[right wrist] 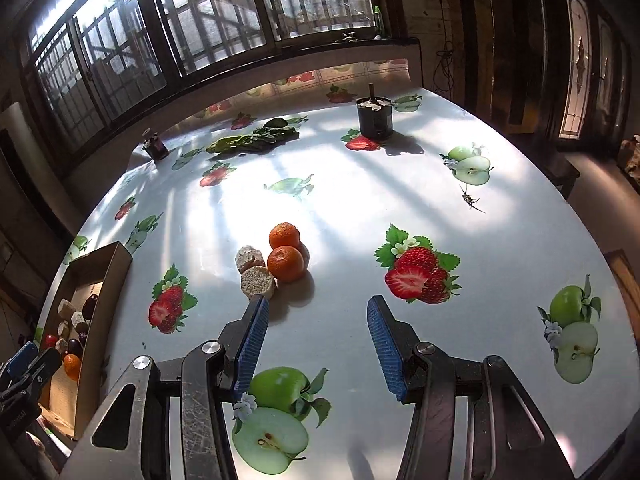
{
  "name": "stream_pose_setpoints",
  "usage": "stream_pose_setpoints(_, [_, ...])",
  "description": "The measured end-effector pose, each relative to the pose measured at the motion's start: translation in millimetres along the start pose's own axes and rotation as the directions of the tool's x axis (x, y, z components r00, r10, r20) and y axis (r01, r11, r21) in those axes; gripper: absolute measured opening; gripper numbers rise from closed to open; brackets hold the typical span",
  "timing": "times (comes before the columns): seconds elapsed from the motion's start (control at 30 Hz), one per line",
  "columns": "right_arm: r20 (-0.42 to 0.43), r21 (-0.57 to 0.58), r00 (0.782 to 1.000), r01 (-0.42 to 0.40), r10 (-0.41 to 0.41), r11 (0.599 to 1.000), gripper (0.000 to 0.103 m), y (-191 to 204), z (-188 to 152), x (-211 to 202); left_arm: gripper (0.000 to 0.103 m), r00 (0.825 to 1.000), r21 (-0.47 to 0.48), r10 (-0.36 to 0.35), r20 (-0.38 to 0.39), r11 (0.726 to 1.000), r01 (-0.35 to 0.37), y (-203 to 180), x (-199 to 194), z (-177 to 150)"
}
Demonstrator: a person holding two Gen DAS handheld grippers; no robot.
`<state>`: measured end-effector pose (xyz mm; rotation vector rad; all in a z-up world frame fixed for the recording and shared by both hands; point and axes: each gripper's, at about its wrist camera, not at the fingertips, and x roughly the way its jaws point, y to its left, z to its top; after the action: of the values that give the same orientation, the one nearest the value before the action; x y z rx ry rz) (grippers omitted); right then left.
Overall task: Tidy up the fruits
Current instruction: 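Move both open grippers toward the remaining bread slice and tangerines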
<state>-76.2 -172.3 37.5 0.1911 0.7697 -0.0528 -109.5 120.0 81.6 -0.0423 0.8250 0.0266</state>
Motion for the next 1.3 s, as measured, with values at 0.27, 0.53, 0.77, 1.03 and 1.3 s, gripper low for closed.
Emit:
stream_pose_setpoints(0.27, [-0.063,0.041,0.996,-0.055,0.057,0.998,0.055,-9,11,24,0.089,1.0,0.076,0.002,-0.021,0.997,0.0,-26,11,-4])
stream_pose_setpoints(0.53, [-0.172,-0.035,0.967,-0.197,0.188,0.98,0.055,48,4,72,0.089,1.0,0.019,0.003,-0.021,1.0,-0.002,-8,9,-4])
stream_pose_setpoints(0.77, [-0.226,-0.03,0.931,-0.302,0.288,0.953,0.056,86,3,100,0.089,1.0,-0.007,-0.01,-0.019,1.0,0.01,7,4,-8])
stream_pose_setpoints(1.03, [-0.139,-0.063,0.933,-0.344,0.333,0.937,0.056,75,8,56,0.089,1.0,-0.016,-0.024,-0.016,1.0,0.023,13,3,-8])
stream_pose_setpoints(1.3, [-0.12,-0.05,0.986,-0.12,0.114,0.991,0.055,31,24,76,0.088,0.991,0.031,-0.126,-0.04,0.991,0.127,-21,8,8])
